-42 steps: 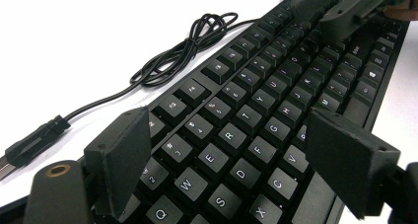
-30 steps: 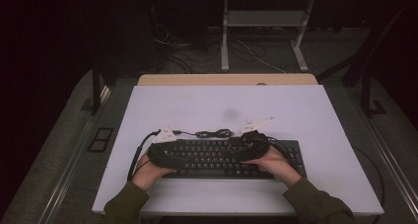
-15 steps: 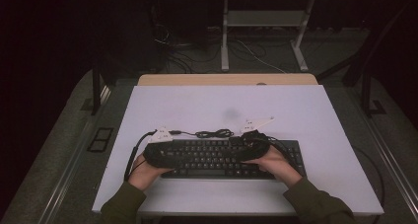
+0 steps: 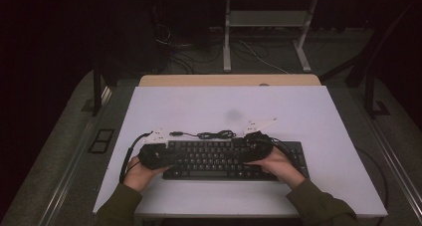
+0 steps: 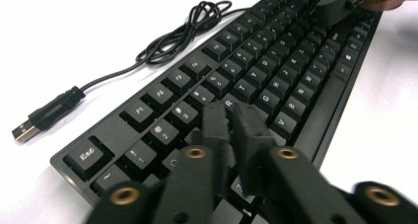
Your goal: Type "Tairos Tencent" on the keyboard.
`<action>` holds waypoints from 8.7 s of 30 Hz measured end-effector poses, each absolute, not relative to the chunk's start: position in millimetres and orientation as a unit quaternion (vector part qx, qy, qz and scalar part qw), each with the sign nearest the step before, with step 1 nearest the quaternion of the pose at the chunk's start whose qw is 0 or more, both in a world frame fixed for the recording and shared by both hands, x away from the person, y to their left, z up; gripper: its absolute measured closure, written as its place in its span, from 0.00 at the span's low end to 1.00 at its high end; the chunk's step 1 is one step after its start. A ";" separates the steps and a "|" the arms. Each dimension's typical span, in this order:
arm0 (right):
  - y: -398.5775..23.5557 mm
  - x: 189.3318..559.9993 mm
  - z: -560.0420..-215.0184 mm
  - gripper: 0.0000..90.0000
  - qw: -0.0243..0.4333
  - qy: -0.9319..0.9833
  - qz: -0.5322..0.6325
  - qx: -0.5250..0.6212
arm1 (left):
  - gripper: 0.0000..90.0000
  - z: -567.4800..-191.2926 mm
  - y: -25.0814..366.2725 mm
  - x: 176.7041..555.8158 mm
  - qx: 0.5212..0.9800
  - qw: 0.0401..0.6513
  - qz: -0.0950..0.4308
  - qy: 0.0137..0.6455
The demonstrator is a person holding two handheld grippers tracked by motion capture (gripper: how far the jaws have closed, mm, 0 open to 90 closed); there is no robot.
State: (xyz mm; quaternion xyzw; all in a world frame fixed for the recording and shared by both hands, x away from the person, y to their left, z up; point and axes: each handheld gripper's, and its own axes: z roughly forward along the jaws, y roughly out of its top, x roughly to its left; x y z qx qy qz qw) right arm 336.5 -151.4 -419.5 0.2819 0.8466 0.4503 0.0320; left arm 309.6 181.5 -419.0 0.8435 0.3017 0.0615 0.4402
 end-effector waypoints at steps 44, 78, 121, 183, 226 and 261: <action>-150.7 336.0 -419.2 0.45 0.034 0.847 0.451 0.281 | 0.99 -434.4 169.5 313.6 0.864 0.404 0.049 0.294; -153.1 336.5 -417.7 0.45 0.034 0.845 0.453 0.282 | 0.70 -415.0 177.1 300.9 0.830 0.459 0.064 0.310; -154.0 336.4 -417.7 0.45 0.034 0.844 0.453 0.284 | 0.99 -432.3 147.0 286.8 0.877 0.413 0.014 0.244; -155.6 337.9 -419.5 0.42 0.030 0.842 0.456 0.288 | 0.41 -414.3 153.4 312.0 0.855 0.442 0.030 0.268; -189.5 309.9 -423.9 0.99 0.012 0.861 0.428 0.273 | 0.31 -417.5 143.5 324.3 0.852 0.449 0.050 0.266; -193.9 301.8 -437.7 0.99 0.017 0.878 0.396 0.266 | 0.93 -424.3 125.3 329.2 0.856 0.442 0.053 0.261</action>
